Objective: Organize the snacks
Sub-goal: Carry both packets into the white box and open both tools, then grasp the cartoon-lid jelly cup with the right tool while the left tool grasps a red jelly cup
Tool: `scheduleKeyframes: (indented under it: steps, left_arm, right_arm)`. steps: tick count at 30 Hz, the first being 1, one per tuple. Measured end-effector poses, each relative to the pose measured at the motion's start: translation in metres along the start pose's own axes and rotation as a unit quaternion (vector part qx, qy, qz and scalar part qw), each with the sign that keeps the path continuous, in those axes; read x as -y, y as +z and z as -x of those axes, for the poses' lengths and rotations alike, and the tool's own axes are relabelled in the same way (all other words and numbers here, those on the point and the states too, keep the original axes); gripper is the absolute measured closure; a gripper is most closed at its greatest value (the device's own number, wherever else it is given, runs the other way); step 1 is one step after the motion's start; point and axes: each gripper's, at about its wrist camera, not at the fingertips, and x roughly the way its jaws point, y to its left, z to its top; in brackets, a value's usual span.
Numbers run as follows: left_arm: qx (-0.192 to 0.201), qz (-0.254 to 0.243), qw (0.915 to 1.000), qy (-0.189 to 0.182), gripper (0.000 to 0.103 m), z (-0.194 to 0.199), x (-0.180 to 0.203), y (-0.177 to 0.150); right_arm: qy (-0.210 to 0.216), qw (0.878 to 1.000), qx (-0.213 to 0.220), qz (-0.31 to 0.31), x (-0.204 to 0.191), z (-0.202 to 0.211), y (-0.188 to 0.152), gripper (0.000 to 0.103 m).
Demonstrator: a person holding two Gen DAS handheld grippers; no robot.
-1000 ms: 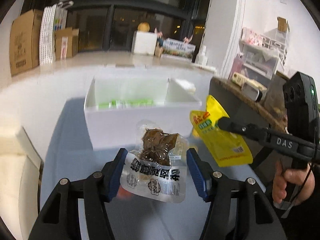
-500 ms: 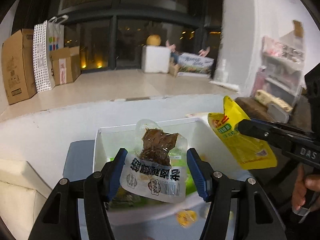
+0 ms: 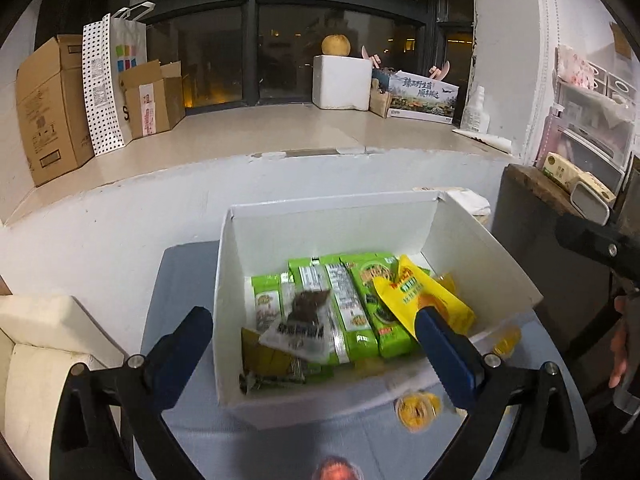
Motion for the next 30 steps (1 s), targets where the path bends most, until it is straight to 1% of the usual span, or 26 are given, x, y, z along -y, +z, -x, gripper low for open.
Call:
scheduleKeyframes:
  steps: [2, 5, 7, 9, 12, 14, 17, 20, 22, 25, 27, 28, 30]
  left_arm:
    - [0.002, -0.004, 1.0000, -0.001, 0.000, 0.014, 0.003, -0.009]
    - [0.006, -0.013, 0.9999, -0.006, 0.000, 0.036, 0.010, -0.030]
    - [0.006, -0.012, 0.9999, 0.002, 0.000, 0.050, 0.015, -0.051]
    - [0.001, 0.003, 1.0000, -0.007, 0.000, 0.064, 0.018, -0.076]
    - [-0.007, 0.017, 0.9998, -0.009, 0.000, 0.077, 0.026, -0.117]
    - [-0.003, 0.015, 0.9999, -0.003, 0.000, 0.083, 0.034, -0.142]
    - [-0.022, 0.012, 0.9997, 0.004, 0.000, 0.083, 0.046, -0.173]
    - [-0.038, 0.008, 0.9992, 0.007, 0.000, 0.083, 0.054, -0.192]
    - [-0.040, 0.017, 0.9991, 0.003, 0.000, 0.086, 0.056, -0.199]
    - [-0.038, 0.023, 0.9990, 0.006, 0.000, 0.089, 0.058, -0.205]
    - [-0.039, 0.014, 0.9991, 0.005, 0.000, 0.091, 0.060, -0.210]
    - [-0.040, 0.009, 0.9991, 0.010, 0.000, 0.091, 0.061, -0.212]
    - [-0.043, 0.009, 0.9990, 0.011, 0.000, 0.091, 0.061, -0.216]
  right_arm:
    - [0.011, 1.000, -0.010, 0.004, -0.001, 0.013, -0.012, 0.000]
    - [0.015, 1.000, -0.008, 0.015, -0.003, 0.035, -0.037, 0.000]
    - [0.014, 1.000, -0.019, 0.020, -0.004, 0.046, -0.059, 0.000]
    - [0.013, 0.999, -0.037, 0.026, -0.007, 0.055, -0.088, 0.000]
    - [-0.006, 0.998, -0.055, 0.037, -0.009, 0.056, -0.121, 0.000]
    - [0.000, 0.997, -0.070, 0.029, -0.008, 0.054, -0.143, 0.000]
    - [0.004, 0.997, -0.080, 0.019, -0.005, 0.052, -0.162, 0.000]
    - [0.006, 0.996, -0.087, 0.025, -0.006, 0.043, -0.164, 0.000]
    - [0.010, 0.996, -0.086, 0.038, -0.007, 0.032, -0.160, 0.000]
    - [0.009, 0.993, -0.107, 0.045, -0.004, 0.001, -0.149, 0.000]
    - [0.009, 0.992, -0.118, 0.038, 0.000, -0.019, -0.144, 0.000]
    - [0.009, 0.992, -0.124, 0.037, 0.003, -0.028, -0.141, 0.000]
    - [0.003, 0.990, -0.134, 0.044, 0.005, -0.044, -0.138, 0.000]
